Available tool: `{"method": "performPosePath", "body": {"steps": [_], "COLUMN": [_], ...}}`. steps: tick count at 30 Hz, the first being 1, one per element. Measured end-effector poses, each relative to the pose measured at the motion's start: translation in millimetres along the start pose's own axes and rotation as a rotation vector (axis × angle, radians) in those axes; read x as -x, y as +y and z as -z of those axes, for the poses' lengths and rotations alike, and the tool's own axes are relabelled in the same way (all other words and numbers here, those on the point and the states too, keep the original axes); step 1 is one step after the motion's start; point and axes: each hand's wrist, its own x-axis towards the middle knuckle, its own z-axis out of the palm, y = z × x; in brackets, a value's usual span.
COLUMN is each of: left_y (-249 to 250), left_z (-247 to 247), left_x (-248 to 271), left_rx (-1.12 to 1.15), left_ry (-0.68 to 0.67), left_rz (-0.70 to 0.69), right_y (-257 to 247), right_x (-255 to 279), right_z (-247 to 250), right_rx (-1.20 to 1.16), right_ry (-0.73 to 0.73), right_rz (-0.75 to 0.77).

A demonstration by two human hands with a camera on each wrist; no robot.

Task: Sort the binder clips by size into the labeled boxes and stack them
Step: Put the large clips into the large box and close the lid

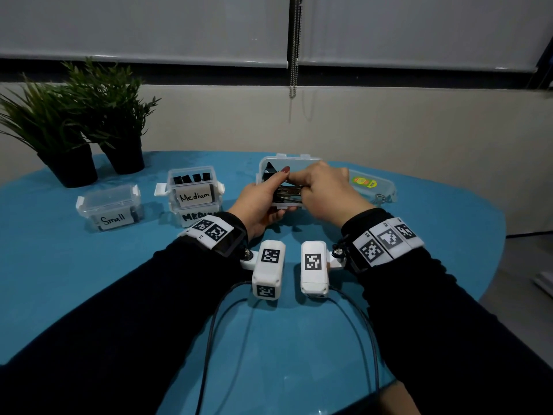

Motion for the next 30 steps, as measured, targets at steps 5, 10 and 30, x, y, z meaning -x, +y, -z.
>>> {"method": "performPosePath", "body": {"steps": [5, 10, 30], "left_y": [0, -1, -3], "left_z": [-5, -8, -12], "left_x": [-1, -1, 4], "left_rx": [-0.017, 0.044, 0.056], "left_ry": [0.020, 0.001, -0.150], "left_rz": [0.027, 0.081, 0.099], "right_y": [10, 22, 65], "right_x": [0, 11, 21], "right_z": [-14, 7, 22], "right_rx": [-0.267, -0.826, -0.134], "right_ry": [0.070, 0.296, -0.150], "right_rz": [-0.073, -0.178, -0.796]}}
